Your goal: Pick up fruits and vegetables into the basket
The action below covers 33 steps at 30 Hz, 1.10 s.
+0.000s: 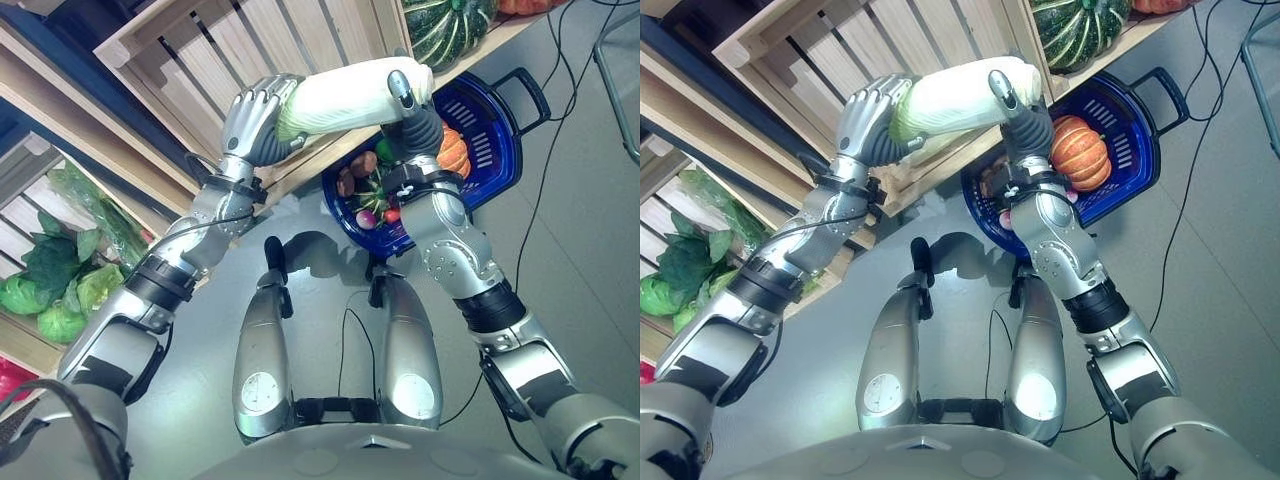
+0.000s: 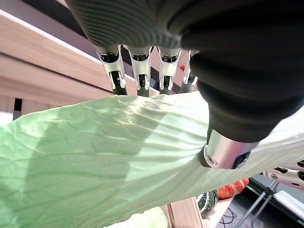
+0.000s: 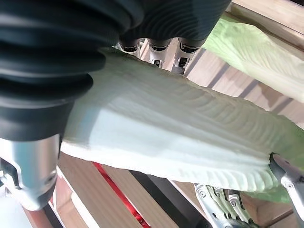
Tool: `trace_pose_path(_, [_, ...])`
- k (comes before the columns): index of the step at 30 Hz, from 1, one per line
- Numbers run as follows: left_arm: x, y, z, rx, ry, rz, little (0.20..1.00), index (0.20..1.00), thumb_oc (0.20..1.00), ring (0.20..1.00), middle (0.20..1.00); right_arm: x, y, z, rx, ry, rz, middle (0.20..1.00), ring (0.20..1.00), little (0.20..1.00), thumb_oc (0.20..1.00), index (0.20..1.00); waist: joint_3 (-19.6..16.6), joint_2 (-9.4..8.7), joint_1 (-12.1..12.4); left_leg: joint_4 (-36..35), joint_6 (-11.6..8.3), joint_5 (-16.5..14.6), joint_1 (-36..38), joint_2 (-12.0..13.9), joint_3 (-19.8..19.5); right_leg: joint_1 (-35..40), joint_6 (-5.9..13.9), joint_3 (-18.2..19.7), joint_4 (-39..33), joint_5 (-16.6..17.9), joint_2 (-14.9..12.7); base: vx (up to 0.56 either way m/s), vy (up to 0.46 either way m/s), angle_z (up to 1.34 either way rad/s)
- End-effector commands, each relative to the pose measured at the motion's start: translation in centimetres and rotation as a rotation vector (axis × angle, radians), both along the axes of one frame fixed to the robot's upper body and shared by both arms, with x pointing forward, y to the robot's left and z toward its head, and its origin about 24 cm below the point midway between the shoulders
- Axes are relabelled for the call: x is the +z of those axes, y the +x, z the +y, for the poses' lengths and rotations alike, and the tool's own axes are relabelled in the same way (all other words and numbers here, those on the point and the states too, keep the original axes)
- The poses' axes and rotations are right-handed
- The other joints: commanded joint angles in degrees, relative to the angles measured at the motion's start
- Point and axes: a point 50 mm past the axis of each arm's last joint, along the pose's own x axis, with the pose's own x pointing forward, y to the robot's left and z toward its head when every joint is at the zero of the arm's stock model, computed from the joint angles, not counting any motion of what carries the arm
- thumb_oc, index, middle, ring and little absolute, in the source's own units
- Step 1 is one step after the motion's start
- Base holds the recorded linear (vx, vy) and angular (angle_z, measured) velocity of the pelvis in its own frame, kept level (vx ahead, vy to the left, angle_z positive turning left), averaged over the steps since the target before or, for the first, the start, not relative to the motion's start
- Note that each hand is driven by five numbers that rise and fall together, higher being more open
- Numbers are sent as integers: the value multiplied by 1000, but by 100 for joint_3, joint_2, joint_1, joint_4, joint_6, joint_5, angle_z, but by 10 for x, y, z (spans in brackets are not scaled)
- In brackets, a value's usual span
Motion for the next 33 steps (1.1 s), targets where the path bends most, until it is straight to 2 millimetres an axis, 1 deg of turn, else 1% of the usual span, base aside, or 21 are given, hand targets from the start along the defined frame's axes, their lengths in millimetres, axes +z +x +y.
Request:
trace_pose_path(1, [48,-24,-35,-152,67,-285,200,200,200,200,200,25,-12,18,102,104,-102,1000,1000,1000,1000,1000,-202,-252,2,215,214,-449,109,-247,300,452,412,-17,-297,-2,-75,0,0,0])
trace_pose_path(6, [46,-27,-45,-151,180,-319,200,200,200,200,200,24,-12,23,167,124,-100,1000,1000,1000,1000,1000,-202,-286,35,181,215,-436,131,-253,295,499,428,-58,-347,25,-89,-12,-17,5])
trace_pose_path(11, [41,-30,-56,-167,280,-303,200,200,200,200,200,29,-15,29,254,136,-157,1000,1000,1000,1000,1000,-202,-284,67,130,215,-430,182,-253,292,559,458,-108,-377,29,-112,-3,-3,1])
trace_pose_path(12, [40,-30,-58,-170,300,-296,200,200,200,200,200,31,-16,29,257,131,-174,200,200,200,200,200,-202,-283,75,119,216,-431,194,-258,287,572,466,-122,-384,31,-118,0,0,0])
trace_pose_path(17, [31,-35,-69,-202,396,-261,200,200,200,200,200,38,-16,23,220,117,-249,200,200,200,200,200,-202,-278,91,89,216,-434,216,-262,276,596,499,-175,-413,56,-144,-9,-10,3])
trace_pose_path(20, [28,-37,-70,-211,425,-252,200,200,200,200,200,40,-16,20,196,88,-284,200,200,200,200,200,-202,-275,91,80,219,-443,224,-265,274,602,507,-187,-423,59,-149,-13,-12,5])
trace_pose_path(23, [15,-39,-70,-209,476,-242,200,200,200,200,200,44,-18,14,186,57,-346,200,200,200,200,200,-202,-280,90,41,212,-443,244,-258,283,626,527,-195,-484,92,-164,0,0,0])
trace_pose_path(24, [14,-39,-70,-207,479,-241,200,200,200,200,200,45,-18,14,187,58,-350,200,200,200,200,200,-202,-281,91,39,211,-442,245,-256,285,627,529,-195,-488,96,-165,-23,-32,1])
trace_pose_path(25, [9,-38,-69,-202,487,-240,291,291,291,291,291,45,-18,11,186,65,-363,200,200,200,200,200,-202,-287,93,29,209,-445,250,-248,288,629,535,-195,-502,104,-169,0,0,0])
trace_pose_path(26, [6,-38,-68,-199,488,-242,511,511,511,511,511,46,-18,10,183,69,-369,200,200,200,200,200,-202,-288,94,24,206,-444,253,-245,288,634,540,-196,-508,107,-170,0,0,0])
trace_pose_path(27, [3,-38,-67,-193,489,-239,671,671,671,671,671,46,-18,8,180,75,-372,200,200,200,200,200,-202,-289,95,25,205,-447,253,-239,290,635,543,-196,-508,108,-172,0,0,0])
trace_pose_path(28, [-1,-37,-66,-185,495,-234,1000,1000,1000,1000,1000,47,-17,6,174,83,-378,200,200,200,200,200,-202,-286,94,24,204,-448,259,-232,292,639,548,-198,-508,111,-177,0,0,0])
trace_pose_path(33, [-16,-37,-60,-166,497,-190,1000,1000,1000,1000,1000,49,-14,-7,141,116,-385,200,200,200,200,200,-202,-250,88,16,197,-450,283,-228,294,668,556,-220,-523,119,-201,0,0,0])
